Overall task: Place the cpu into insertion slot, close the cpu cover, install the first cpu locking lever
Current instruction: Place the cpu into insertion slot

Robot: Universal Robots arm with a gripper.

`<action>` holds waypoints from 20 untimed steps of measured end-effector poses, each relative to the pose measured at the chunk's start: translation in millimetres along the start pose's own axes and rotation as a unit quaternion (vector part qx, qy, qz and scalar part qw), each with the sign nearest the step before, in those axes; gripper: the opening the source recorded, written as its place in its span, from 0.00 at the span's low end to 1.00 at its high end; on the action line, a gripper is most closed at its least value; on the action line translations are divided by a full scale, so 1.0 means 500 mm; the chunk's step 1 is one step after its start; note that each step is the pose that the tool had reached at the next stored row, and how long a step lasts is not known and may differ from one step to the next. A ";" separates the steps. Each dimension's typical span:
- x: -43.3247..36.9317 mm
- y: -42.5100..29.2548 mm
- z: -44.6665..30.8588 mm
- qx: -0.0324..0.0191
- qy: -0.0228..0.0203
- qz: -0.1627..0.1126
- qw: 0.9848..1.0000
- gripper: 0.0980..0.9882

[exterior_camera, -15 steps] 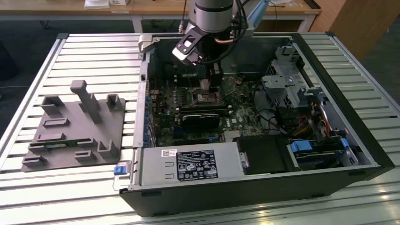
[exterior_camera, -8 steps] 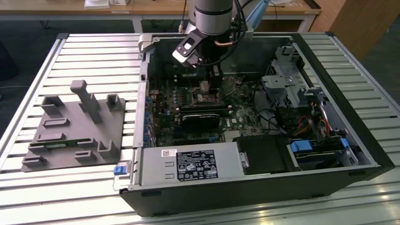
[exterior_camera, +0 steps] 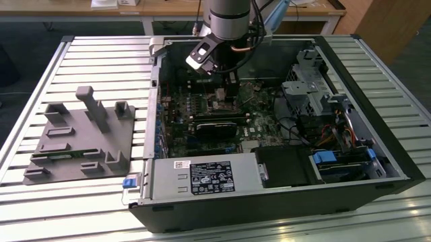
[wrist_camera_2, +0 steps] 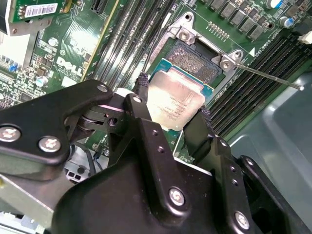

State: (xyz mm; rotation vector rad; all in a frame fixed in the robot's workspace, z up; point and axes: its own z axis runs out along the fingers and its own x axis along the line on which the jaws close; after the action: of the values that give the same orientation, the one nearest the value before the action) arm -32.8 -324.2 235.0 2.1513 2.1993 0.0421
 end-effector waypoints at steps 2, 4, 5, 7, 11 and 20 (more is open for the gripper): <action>0.001 0.000 0.004 0.000 0.000 0.000 1.000 0.50; 0.002 -0.001 0.008 0.000 -0.001 0.000 1.000 0.50; 0.004 -0.001 0.010 0.000 -0.001 0.000 1.000 0.50; 0.007 -0.001 0.014 0.000 -0.001 0.000 1.000 0.50; 0.011 -0.001 0.019 0.000 -0.001 0.001 1.000 0.50; 0.014 -0.002 0.040 0.000 -0.001 0.001 1.000 0.50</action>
State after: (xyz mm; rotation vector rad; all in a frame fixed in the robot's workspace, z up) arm -32.9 -317.6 214.8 2.1528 2.1951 0.0389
